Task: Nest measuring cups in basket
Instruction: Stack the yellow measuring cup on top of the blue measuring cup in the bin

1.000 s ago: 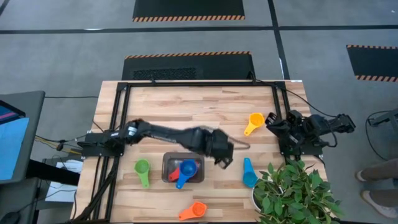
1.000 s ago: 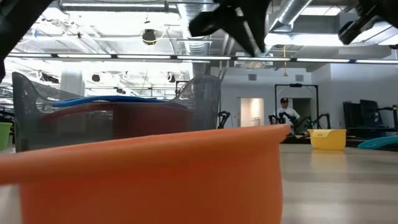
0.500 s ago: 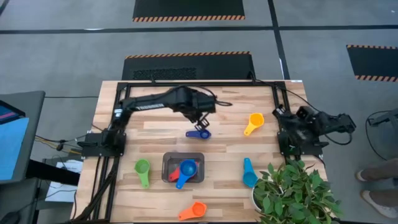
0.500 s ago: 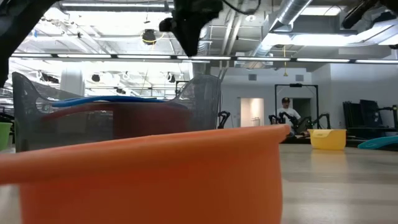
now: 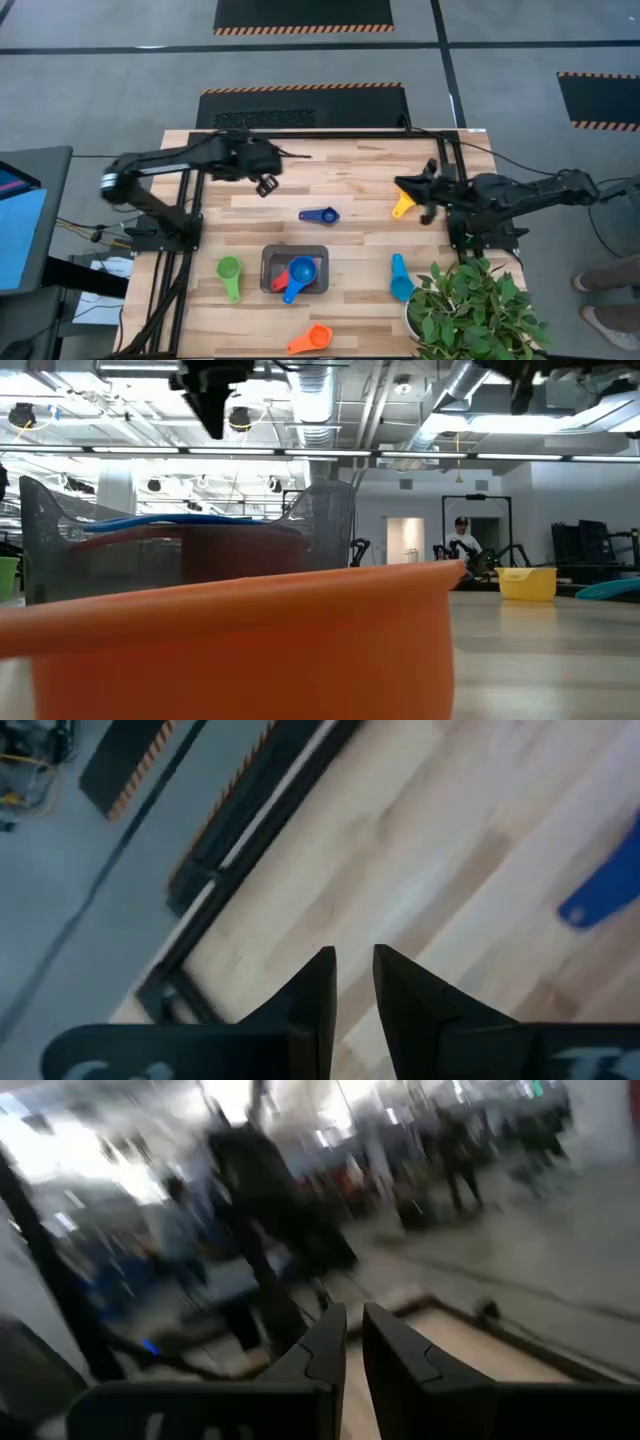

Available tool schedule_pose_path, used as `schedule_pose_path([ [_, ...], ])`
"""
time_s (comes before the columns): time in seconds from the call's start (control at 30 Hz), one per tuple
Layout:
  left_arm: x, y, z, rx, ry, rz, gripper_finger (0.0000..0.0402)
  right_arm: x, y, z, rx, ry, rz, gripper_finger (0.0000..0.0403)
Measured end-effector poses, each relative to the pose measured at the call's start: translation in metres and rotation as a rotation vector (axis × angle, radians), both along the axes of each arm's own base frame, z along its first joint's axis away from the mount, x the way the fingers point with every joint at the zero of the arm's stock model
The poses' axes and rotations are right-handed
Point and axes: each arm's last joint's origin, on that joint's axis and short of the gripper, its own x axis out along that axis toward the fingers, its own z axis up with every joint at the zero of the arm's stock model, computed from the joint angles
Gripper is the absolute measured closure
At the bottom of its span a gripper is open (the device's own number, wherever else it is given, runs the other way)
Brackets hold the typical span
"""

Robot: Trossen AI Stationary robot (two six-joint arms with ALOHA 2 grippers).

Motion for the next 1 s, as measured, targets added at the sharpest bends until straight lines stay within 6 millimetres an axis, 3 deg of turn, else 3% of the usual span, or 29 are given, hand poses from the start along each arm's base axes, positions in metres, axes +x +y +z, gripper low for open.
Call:
schedule_pose_path([
  [0.1, -0.013, -0.003, -0.013, 0.0, -0.19, -0.05, 0.034, 0.016, -0.008, -0.004, 0.082, 0.178, -0.115, 0.0339],
  [0.23, -0.022, -0.006, -0.034, 0.002, -0.372, -0.123, 0.034, 0.025, -0.026, -0.012, 0.341, 0.348, -0.307, 0.0339],
  [0.37, -0.026, -0.002, -0.053, -0.014, -0.448, -0.137, 0.034, 0.025, -0.038, -0.022, 0.541, 0.515, -0.421, 0.0339],
  [0.6, -0.016, 0.006, -0.06, -0.069, -0.507, -0.208, 0.034, 0.018, -0.052, -0.043, 0.812, 0.708, -0.567, 0.0339],
  [0.77, -0.013, 0.009, -0.06, -0.059, -0.529, -0.193, 0.034, 0.025, -0.057, -0.055, 0.836, 0.783, -0.612, 0.0339],
  [1.0, -0.014, 0.009, -0.061, -0.064, -0.513, -0.194, 0.034, 0.038, -0.069, -0.068, 0.731, 0.905, -0.602, 0.0339],
])
